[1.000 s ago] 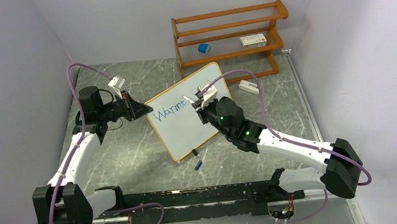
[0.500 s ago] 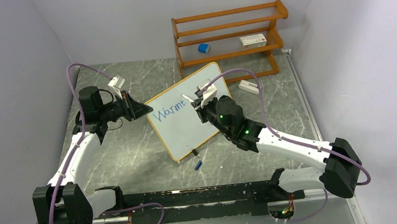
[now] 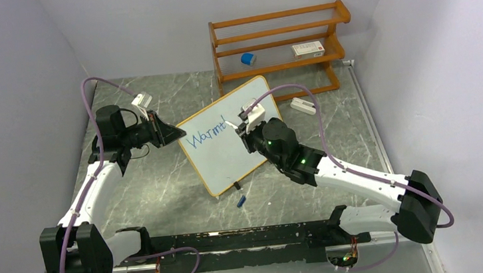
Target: Write a sentence on the whiteboard
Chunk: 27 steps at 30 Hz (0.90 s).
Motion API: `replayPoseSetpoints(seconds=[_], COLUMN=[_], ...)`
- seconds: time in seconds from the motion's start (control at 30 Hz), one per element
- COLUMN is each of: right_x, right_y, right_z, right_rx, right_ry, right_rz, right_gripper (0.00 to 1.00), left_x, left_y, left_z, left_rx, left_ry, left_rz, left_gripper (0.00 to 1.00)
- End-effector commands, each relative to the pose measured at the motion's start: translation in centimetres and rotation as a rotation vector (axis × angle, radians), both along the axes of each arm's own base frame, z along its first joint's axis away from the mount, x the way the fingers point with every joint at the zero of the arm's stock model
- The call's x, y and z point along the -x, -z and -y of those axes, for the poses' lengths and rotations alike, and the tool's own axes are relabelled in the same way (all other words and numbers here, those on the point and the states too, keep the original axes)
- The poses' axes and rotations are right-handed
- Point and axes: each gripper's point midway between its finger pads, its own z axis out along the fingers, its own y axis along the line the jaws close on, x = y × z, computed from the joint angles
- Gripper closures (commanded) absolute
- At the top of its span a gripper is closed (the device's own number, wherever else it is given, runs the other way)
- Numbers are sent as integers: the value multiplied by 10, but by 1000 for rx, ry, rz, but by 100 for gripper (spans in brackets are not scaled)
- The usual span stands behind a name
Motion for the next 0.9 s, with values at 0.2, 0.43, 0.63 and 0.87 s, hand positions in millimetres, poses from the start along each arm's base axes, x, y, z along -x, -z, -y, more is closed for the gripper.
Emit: replayPoseSetpoints(seconds=[0.2,0.43,0.63,0.87], right_x=[8,13,14,10], right_y=[19,22,23,18], right_z=[10,11,12,10], right_rx=[37,42,45,27], right_ry=[1,-9,-11,-4], right_rz=[-69,-86,-86,-61], right_gripper=[100,100,100,100], left_x=[-9,-9,-9,-9], left_y=[13,14,14,15], left_z=[-11,-10,-10,-10], left_rx=[-52,-50,-50,-51], left_ry=[-54,-54,-53,-53], left_rz=[-13,-17,-20,-19], left_gripper=[95,95,95,95])
